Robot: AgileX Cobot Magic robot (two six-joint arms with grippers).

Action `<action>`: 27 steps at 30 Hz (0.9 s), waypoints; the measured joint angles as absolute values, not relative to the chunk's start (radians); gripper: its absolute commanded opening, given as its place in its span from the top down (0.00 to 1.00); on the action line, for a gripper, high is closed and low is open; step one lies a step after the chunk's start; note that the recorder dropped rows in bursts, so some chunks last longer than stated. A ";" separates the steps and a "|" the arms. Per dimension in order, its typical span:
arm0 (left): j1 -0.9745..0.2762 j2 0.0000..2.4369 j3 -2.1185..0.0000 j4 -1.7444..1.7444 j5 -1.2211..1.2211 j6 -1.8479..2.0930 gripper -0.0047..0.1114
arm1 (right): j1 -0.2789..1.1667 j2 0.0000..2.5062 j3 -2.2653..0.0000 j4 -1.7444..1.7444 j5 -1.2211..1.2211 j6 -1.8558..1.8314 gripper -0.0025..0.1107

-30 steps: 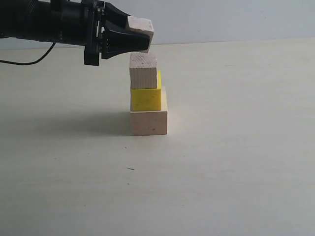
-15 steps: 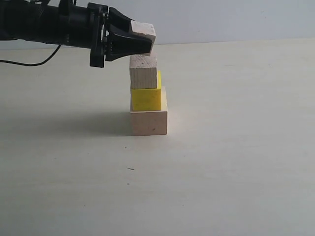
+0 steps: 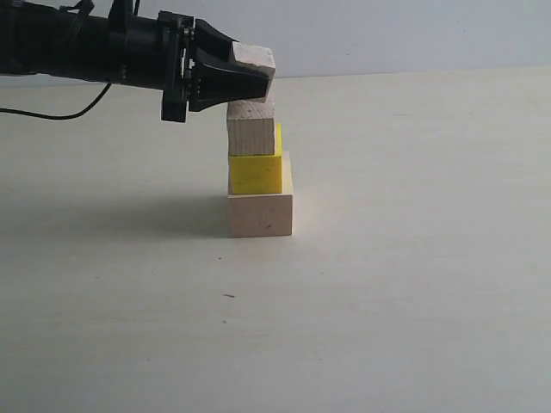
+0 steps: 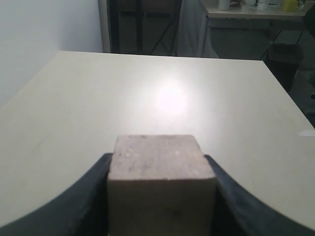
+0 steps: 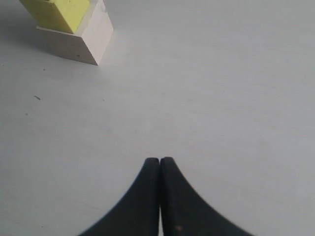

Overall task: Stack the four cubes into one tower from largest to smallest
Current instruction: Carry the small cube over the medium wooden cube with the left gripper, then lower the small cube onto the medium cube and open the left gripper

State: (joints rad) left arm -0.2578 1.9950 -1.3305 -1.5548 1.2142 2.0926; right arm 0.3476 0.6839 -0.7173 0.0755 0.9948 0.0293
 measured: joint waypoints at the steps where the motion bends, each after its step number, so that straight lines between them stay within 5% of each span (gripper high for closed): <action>1: -0.260 1.997 -1.331 -1.557 1.214 2.093 0.96 | 0.348 0.684 -0.717 0.076 0.995 0.029 0.98; 27: -0.265 1.999 -1.331 -1.534 1.214 2.093 0.96 | 0.348 0.684 -0.717 0.076 0.997 0.027 0.98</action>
